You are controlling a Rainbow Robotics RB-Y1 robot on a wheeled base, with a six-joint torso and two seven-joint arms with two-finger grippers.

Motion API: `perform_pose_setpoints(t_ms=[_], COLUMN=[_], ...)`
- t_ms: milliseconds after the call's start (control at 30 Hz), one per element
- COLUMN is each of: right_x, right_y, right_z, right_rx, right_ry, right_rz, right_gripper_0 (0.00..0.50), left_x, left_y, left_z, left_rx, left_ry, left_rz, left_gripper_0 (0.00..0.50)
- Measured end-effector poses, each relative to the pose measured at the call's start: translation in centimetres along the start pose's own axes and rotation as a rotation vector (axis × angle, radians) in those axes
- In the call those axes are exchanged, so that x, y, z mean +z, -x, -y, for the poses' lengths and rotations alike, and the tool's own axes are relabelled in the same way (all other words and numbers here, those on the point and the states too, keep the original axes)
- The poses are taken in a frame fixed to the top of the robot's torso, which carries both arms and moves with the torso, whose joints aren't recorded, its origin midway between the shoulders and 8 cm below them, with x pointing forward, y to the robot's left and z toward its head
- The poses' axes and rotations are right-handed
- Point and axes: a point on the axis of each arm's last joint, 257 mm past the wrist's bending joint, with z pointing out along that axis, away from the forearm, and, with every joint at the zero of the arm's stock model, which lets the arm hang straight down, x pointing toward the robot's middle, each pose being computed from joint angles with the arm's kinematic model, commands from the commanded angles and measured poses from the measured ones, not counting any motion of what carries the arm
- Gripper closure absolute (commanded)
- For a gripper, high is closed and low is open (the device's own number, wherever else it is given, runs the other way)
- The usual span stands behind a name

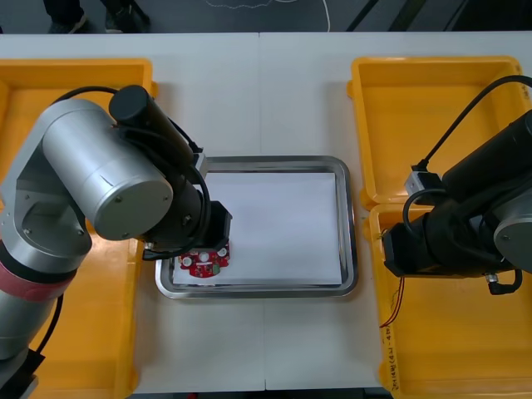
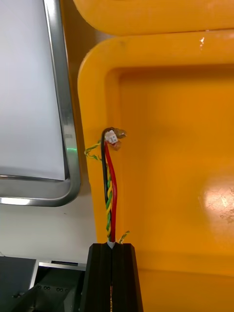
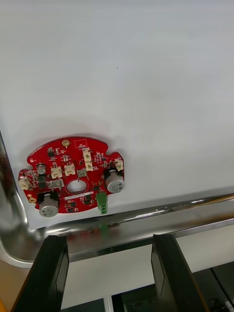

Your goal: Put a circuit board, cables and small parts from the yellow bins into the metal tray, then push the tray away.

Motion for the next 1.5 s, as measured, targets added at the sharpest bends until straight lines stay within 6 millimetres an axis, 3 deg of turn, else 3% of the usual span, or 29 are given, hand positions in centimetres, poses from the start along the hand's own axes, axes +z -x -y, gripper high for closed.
perform_pose_setpoints(t_ms=[533, 867, 1233, 1500], right_x=[-1.3, -3.2, -3.2, -1.5], right_y=[1.7, 2.7, 3.6, 4.1], right_z=[-1.3, -4.2, -7.4, -10.4], right_rx=[-0.351, -0.568, -0.843, -0.925], right_ry=[0.016, 0.073, 0.076, 0.084], right_rz=[0.04, 0.069, 0.094, 0.1], right_gripper_0=[0.5, 0.5, 0.5, 0.5], left_x=[-7.1, -10.8, -13.0, -13.5], left_y=[5.4, 9.4, 12.4, 12.9], left_z=[-5.7, -12.7, -20.2, -24.1], left_rx=[0.025, -0.123, -0.317, -0.159], left_ry=[0.043, 0.137, 0.228, 0.239], left_rz=[0.05, 0.006, 0.06, 0.02], left_gripper_0=[0.042, 0.033, 0.027, 0.026])
